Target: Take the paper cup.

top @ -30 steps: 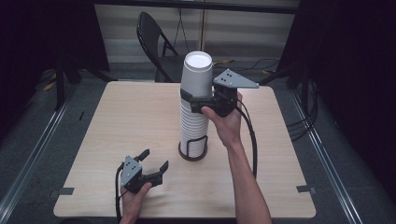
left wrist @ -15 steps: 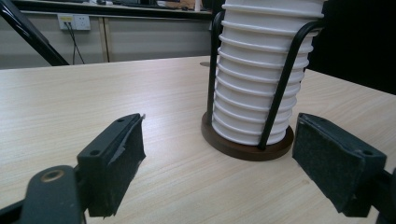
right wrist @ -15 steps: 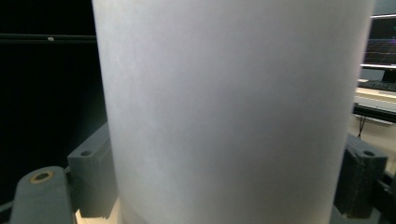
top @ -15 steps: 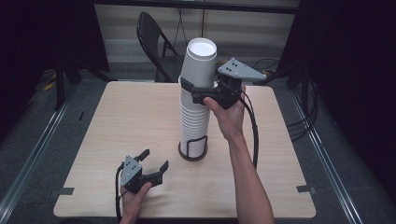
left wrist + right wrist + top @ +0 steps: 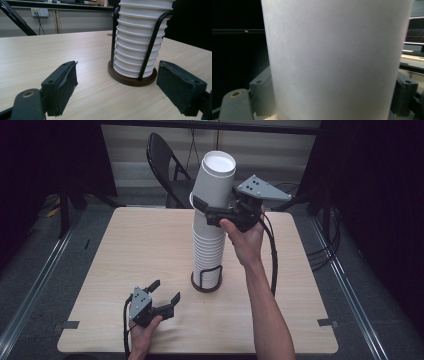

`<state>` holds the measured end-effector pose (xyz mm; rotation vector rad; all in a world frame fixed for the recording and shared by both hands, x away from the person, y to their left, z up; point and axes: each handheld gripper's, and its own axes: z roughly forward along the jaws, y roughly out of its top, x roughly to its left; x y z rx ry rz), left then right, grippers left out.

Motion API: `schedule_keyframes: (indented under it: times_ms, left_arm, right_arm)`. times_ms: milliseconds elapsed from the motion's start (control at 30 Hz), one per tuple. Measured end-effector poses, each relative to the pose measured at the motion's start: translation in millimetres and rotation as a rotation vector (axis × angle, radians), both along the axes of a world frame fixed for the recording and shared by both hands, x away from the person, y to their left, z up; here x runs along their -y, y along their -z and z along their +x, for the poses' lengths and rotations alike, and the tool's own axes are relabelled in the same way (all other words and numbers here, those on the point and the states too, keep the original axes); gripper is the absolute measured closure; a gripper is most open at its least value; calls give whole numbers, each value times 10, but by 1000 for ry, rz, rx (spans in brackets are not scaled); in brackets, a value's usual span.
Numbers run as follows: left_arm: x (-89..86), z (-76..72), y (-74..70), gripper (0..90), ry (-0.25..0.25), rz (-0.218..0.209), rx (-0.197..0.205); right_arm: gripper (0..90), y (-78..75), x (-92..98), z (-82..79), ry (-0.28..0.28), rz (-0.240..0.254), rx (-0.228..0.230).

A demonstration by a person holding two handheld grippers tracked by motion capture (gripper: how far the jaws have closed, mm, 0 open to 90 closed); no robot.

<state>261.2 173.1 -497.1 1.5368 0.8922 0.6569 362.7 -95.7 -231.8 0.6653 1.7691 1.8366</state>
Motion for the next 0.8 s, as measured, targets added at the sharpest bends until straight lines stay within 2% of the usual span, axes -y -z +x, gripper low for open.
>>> schedule_keyframes:
  times_ms: [267,467,800]
  left_arm:
    - [1,0,0,166,0,1,0]
    - [1,0,0,166,0,1,0]
    - [5,1,0,166,0,2,-1]
  right_arm:
    - [148,-71,21,-17,-20,21,1]
    - [150,-161,83,-49,-39,63,8]
    - [151,-199,210,-65,-25,97,1]
